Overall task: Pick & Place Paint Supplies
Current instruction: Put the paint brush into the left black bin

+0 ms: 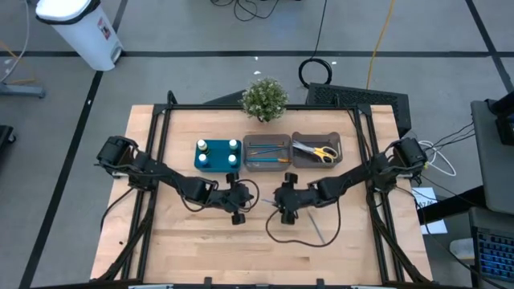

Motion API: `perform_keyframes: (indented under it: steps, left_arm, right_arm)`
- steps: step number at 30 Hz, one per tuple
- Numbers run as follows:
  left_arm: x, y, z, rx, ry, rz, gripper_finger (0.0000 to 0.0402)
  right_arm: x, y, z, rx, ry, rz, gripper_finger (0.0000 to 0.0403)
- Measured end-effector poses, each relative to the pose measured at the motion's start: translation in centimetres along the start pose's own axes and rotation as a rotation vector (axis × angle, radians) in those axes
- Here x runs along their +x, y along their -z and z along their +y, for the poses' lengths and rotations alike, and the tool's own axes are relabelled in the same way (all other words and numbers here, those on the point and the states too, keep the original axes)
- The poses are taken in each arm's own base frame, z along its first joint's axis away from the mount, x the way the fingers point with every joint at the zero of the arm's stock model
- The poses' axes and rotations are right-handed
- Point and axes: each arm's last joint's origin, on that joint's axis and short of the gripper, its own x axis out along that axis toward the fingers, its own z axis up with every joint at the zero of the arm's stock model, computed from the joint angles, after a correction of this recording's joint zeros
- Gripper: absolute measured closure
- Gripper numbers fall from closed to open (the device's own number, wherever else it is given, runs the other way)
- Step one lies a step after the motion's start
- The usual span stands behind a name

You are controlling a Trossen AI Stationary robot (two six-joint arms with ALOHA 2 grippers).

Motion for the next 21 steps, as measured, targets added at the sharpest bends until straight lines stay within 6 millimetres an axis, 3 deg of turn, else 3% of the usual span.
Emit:
perform_keyframes:
  steps: [12, 18, 21]
  left_arm:
    - [0.0, 0.0, 0.0, -0.003, 0.005, 0.000, 0.0401]
    - [-0.1, -0.1, -0.1, 0.061, 0.006, -0.007, 0.0398]
    - [-0.4, -1.1, -0.4, 0.034, 0.026, -0.100, 0.0376]
  right_arm:
    - [-0.2, -0.1, 0.1, -0.038, -0.097, 0.022, 0.0384]
    - [-0.2, 0.0, 0.1, -0.061, -0.093, 0.025, 0.0394]
    - [-0.1, 0.0, 0.0, -0.065, -0.100, 0.032, 0.0397]
